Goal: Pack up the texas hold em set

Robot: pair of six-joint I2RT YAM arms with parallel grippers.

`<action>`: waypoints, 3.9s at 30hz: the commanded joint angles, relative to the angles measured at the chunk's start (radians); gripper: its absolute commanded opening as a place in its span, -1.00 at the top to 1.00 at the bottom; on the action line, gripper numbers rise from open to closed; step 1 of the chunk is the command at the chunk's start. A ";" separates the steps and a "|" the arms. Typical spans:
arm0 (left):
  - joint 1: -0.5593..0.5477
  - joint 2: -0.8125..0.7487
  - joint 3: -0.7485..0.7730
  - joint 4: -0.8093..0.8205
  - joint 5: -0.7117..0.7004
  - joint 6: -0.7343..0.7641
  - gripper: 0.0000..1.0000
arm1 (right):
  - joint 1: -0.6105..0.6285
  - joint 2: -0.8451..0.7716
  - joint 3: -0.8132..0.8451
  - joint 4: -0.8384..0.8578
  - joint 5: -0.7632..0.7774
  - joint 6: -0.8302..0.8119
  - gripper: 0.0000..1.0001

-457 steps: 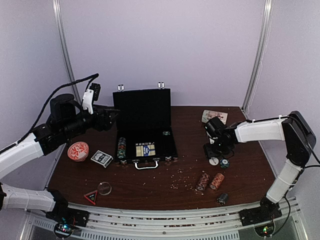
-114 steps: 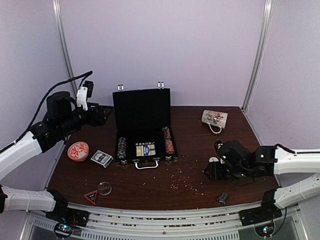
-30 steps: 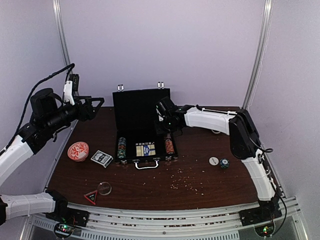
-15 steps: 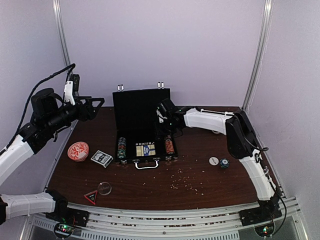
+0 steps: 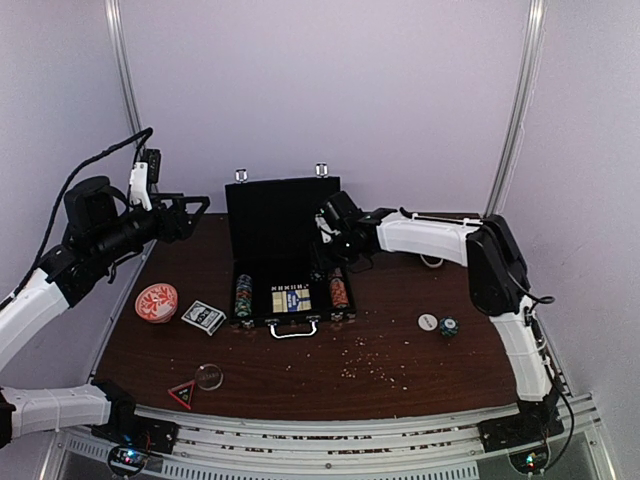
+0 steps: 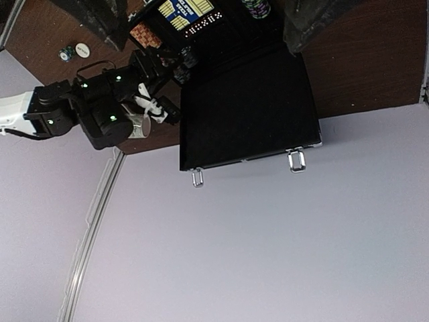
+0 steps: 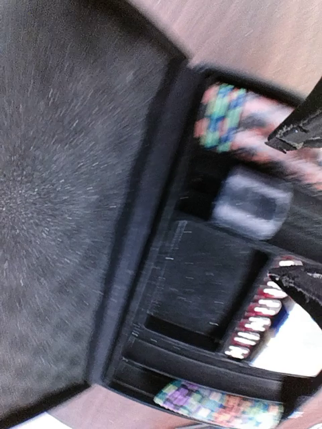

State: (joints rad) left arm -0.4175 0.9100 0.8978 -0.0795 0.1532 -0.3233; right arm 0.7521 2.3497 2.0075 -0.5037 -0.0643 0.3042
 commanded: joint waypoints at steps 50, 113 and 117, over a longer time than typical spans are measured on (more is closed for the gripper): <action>0.006 0.037 0.021 0.034 0.033 -0.008 -0.64 | -0.177 -0.659 -1.073 0.022 0.139 0.217 -0.23; 0.007 0.046 0.019 0.038 0.048 -0.016 -0.64 | 0.080 -0.473 -0.865 -0.076 0.058 0.106 -0.19; 0.006 0.045 0.019 0.038 0.049 -0.016 -0.64 | 0.082 -0.472 -0.877 -0.084 0.030 0.118 -0.08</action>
State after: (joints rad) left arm -0.4175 0.9550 0.8978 -0.0795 0.1917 -0.3317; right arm 0.8253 1.8439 1.1366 -0.5716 -0.0025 0.4171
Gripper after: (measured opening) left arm 0.822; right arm 0.564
